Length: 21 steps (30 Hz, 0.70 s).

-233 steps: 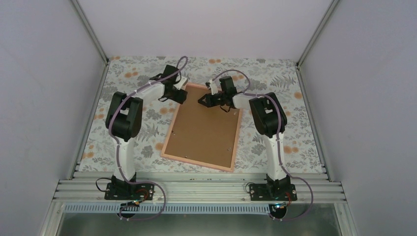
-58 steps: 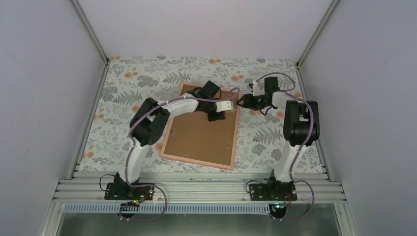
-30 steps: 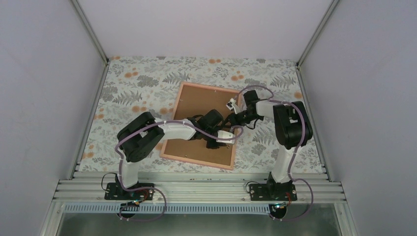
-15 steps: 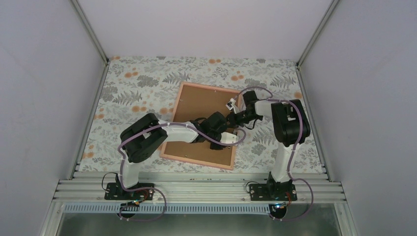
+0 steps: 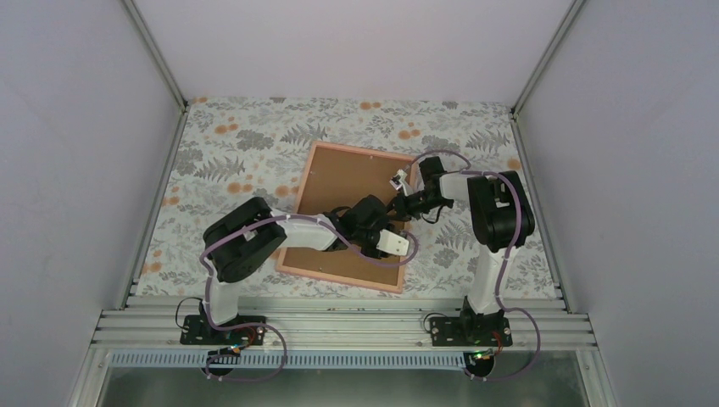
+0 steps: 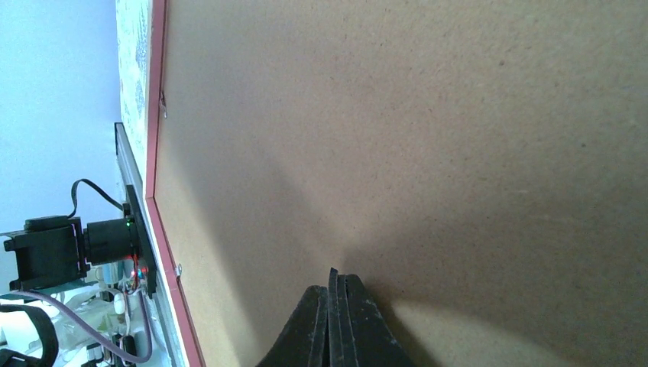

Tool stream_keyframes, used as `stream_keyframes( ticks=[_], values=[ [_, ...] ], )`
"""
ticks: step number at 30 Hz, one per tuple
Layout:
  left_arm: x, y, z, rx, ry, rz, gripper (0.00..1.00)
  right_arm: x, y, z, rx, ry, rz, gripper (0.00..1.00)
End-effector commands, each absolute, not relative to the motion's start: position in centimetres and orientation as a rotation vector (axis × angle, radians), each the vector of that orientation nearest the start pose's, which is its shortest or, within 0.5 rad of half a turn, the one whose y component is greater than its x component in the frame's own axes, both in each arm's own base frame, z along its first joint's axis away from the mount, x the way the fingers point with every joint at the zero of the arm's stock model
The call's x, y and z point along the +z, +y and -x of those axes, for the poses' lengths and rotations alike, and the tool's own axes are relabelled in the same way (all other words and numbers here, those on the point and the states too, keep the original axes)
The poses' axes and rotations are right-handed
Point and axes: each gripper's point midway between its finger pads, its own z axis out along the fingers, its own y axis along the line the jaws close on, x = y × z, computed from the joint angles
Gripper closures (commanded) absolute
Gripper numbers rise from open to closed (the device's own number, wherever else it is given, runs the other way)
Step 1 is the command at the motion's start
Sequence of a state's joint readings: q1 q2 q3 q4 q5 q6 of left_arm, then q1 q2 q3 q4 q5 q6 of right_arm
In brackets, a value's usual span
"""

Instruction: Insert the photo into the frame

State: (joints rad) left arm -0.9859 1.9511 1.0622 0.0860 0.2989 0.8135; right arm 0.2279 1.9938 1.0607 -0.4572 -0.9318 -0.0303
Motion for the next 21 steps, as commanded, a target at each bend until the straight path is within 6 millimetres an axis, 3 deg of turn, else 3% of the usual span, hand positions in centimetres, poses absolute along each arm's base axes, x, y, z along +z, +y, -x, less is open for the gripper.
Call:
stream_keyframes(
  ticks=[1,5,11,21],
  values=[
    [1.0,-41.4,-20.3,-0.433,1.339,-2.082,0.54,-4.4,18.6,-30.2,1.064,2.925,0.434,0.96],
    [1.3,-41.6,-19.5,-0.443,1.237,-2.122,0.46,-4.5,18.6,-30.3,1.064,2.925,0.429,0.96],
    [1.5,-41.1,-19.3,-0.402,1.134,-2.163,0.45,-4.6,18.5,-30.2,1.058,2.930,0.426,0.96],
    [0.1,-42.9,-20.3,-0.335,1.154,-2.167,0.39,-4.8,18.5,-30.2,1.059,2.931,0.417,0.96]
  ],
)
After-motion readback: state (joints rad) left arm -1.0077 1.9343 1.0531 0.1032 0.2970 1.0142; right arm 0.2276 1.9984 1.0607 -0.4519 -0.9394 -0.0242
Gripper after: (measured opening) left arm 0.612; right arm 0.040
